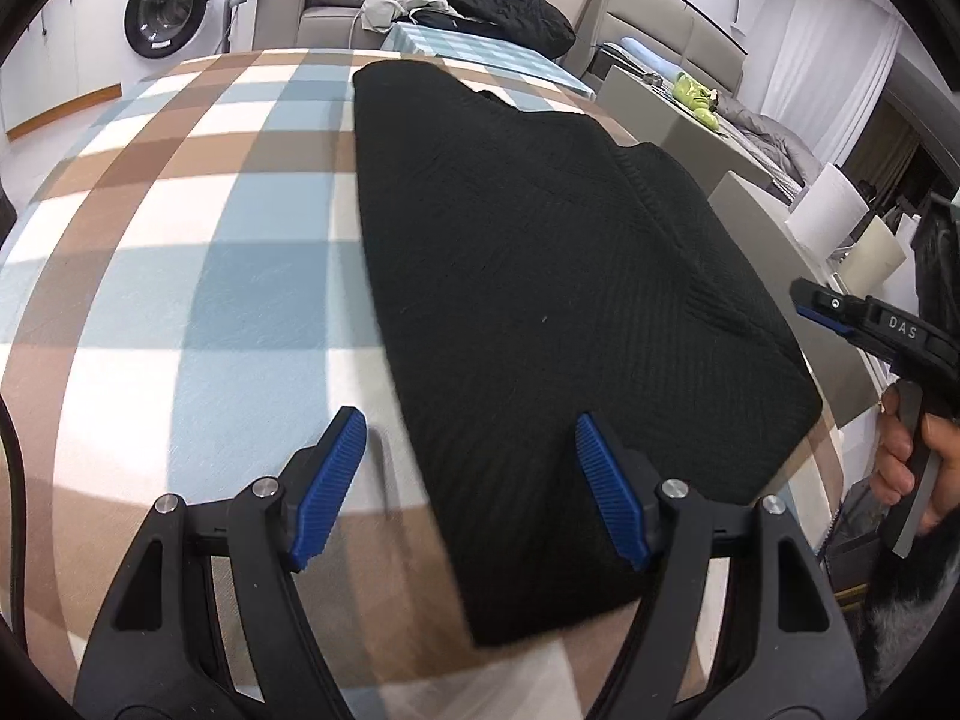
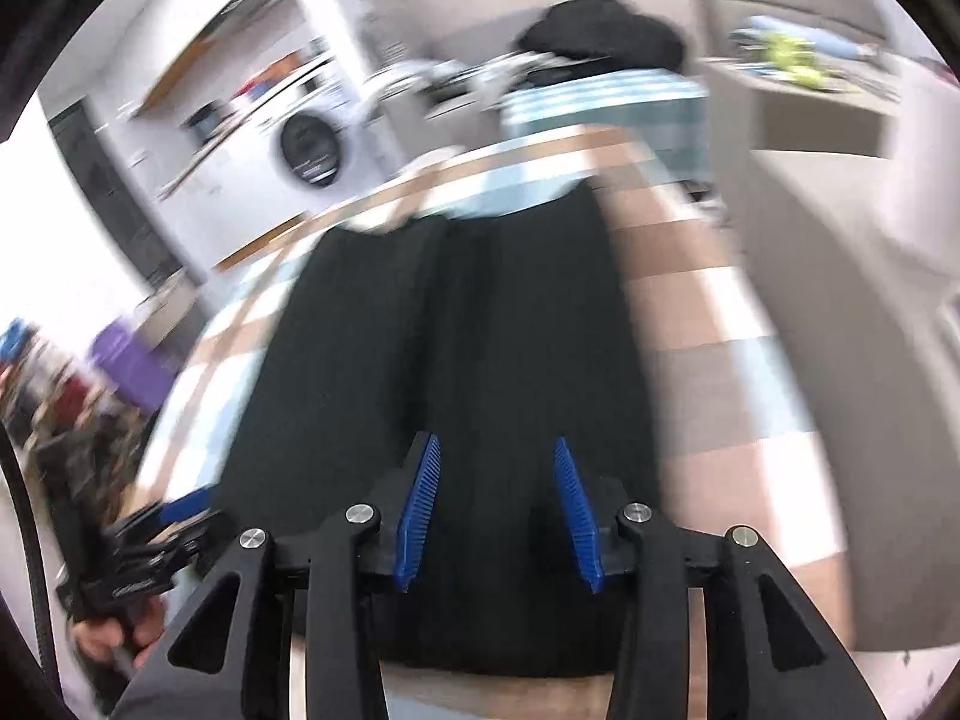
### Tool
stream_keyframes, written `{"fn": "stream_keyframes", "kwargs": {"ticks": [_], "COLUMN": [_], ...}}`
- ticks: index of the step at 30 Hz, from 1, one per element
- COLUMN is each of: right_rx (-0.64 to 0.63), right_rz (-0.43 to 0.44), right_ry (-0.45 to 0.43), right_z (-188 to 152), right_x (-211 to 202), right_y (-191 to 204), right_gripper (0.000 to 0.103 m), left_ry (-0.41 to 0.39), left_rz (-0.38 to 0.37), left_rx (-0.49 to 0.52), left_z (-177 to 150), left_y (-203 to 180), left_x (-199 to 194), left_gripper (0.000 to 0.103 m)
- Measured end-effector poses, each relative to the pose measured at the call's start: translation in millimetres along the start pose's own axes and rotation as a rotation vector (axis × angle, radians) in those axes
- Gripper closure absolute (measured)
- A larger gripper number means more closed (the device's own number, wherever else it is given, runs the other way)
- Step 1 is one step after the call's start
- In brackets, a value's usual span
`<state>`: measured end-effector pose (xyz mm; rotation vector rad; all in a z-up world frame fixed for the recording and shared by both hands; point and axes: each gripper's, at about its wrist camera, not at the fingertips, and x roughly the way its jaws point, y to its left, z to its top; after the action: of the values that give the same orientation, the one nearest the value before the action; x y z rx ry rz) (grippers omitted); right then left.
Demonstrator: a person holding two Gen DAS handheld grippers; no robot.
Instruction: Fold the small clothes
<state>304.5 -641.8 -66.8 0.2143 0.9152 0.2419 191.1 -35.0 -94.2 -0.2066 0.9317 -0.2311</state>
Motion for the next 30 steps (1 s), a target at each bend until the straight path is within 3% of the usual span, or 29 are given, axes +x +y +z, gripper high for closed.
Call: {"fn": "stream_keyframes", "kwargs": {"ticks": [2, 4, 5, 6, 8, 18, 30], "right_rx": [0.022, 0.054, 0.062, 0.065, 0.058, -0.060, -0.204], "right_rz": [-0.042, -0.069, -0.061, -0.043, -0.040, -0.030, 0.120], "right_ry": [0.004, 0.032, 0.043, 0.062, 0.073, 0.098, 0.175], "right_z": [-4, -4, -11, -14, -14, -33, -49], "right_x": [-1, 9, 9, 14, 23, 36, 63], "right_y": [-19, -34, -38, -42, -42, 0, 80], "right_gripper": [0.060, 0.060, 0.060, 0.060, 0.060, 0.066, 0.067], "left_ry": [-0.005, -0.021, -0.029, -0.034, -0.042, -0.070, -0.116], "left_rz": [-0.004, 0.014, 0.020, 0.023, 0.027, 0.076, 0.191], "left_rx": [0.001, -0.012, -0.019, -0.021, -0.017, -0.012, -0.159], "left_z": [4, 6, 7, 8, 9, 4, -10], "left_y": [-5, -6, -6, -7, -8, 1, 76], "left_x": [6, 8, 10, 10, 10, -4, -47], "left_gripper": [0.042, 0.059, 0.075, 0.082, 0.087, 0.093, 0.093]}}
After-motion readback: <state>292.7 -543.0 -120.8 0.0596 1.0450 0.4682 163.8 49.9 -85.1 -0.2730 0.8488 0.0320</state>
